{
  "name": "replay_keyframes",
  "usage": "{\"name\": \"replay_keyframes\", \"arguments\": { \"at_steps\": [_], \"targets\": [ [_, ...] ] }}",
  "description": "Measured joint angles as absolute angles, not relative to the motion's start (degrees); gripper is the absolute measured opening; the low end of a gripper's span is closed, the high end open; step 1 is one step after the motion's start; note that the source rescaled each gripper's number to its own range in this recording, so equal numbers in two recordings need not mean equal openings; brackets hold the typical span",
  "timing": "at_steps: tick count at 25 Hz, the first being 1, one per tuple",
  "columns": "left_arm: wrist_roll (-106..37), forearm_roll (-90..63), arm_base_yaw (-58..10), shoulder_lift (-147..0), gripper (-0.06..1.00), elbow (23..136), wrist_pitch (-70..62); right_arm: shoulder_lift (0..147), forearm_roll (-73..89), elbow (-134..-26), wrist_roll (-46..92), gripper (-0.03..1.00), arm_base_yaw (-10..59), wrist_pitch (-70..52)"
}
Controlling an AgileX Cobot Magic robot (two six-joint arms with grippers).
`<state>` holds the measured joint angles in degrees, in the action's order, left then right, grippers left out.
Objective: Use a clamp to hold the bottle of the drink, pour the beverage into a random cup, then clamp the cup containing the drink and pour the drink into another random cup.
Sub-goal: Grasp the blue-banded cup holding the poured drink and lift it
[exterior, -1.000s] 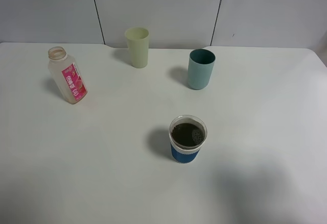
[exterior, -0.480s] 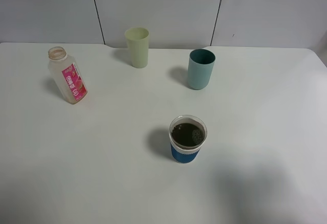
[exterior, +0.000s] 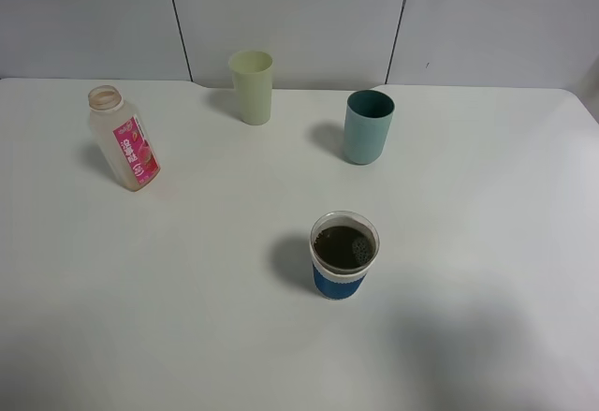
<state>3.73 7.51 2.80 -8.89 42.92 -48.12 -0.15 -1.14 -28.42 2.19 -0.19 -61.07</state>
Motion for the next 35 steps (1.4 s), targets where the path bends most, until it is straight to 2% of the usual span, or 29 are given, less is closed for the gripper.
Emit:
{"name": "replay_keyframes", "arguments": {
  "at_steps": [10,21,35],
  "targets": [
    [3.73,7.33,4.81,0.13,1.0,39.09,-50.86,-0.15,-1.14,-28.42,2.19,0.9,-0.19,-61.07],
    [3.85,3.99,4.81,0.21,1.0,30.76,-55.93,-0.15,-1.14,-28.42,2.19,0.9,-0.19,-61.07],
    [3.7,1.88,4.81,0.21,1.0,28.66,-59.95,-0.15,-1.14,-28.42,2.19,0.9,-0.19,-61.07]
  ]
}}
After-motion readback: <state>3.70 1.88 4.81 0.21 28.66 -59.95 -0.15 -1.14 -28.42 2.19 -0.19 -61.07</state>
